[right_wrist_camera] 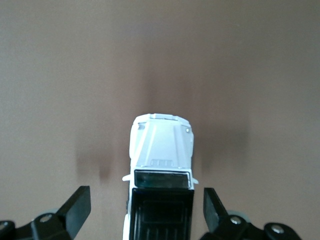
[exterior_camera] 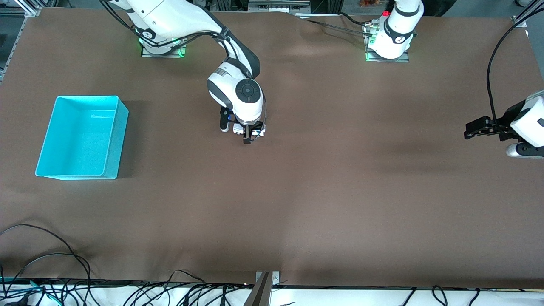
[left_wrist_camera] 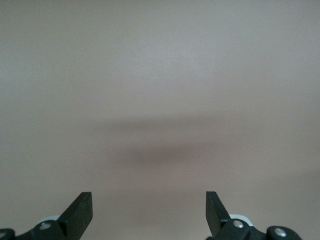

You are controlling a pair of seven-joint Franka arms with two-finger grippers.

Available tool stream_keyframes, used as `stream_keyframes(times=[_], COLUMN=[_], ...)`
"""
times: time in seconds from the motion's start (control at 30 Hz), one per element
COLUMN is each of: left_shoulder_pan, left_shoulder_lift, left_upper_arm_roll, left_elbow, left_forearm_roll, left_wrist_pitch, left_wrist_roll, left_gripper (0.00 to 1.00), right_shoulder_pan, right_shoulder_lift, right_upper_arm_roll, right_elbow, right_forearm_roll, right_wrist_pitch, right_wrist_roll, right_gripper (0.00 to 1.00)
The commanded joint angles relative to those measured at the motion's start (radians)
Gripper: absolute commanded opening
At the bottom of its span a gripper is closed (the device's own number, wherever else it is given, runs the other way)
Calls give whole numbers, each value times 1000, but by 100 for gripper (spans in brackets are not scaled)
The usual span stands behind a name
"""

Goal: Wind and store white jeep toy

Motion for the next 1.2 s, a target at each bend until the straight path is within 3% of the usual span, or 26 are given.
stream_keyframes(times=[0.0, 0.2, 0.23, 0.33, 0.43, 0.47, 0.9, 1.17], left_shoulder_pan=[6, 7, 7, 7, 9, 9, 6, 6], left_shoulder_lift=[-17, -9, -9, -9, -9, -9, -6, -2], left_upper_arm_roll=[-8, -13, -13, -13, -13, -13, -11, -13], left_elbow=[-2, 4, 2, 2, 2, 1, 2, 2], left_forearm_roll=[-17, -15, -15, -15, -15, -15, -14, -14], left_wrist_pitch=[-10, -5, -5, -5, -5, -5, -2, -2], left_wrist_roll=[-9, -8, -8, -8, -8, -8, -8, -9], left_gripper=[100, 100, 100, 100, 100, 100, 100, 100], right_shoulder_pan=[21, 26, 26, 26, 26, 26, 20, -25], right_shoulder_lift=[39, 43, 43, 46, 55, 61, 70, 20], right_upper_arm_roll=[-5, -5, -5, -5, -5, -5, -23, -18], right_elbow=[51, 55, 55, 56, 70, 74, 127, 174], right_forearm_roll=[-36, -39, -38, -33, -36, -36, -59, -44], right_wrist_pitch=[-8, -8, -8, -6, -6, -6, -40, -204], right_wrist_roll=[41, 49, 50, 56, 79, 81, 75, -8], right_gripper=[100, 100, 93, 57, 8, 0, 0, 0])
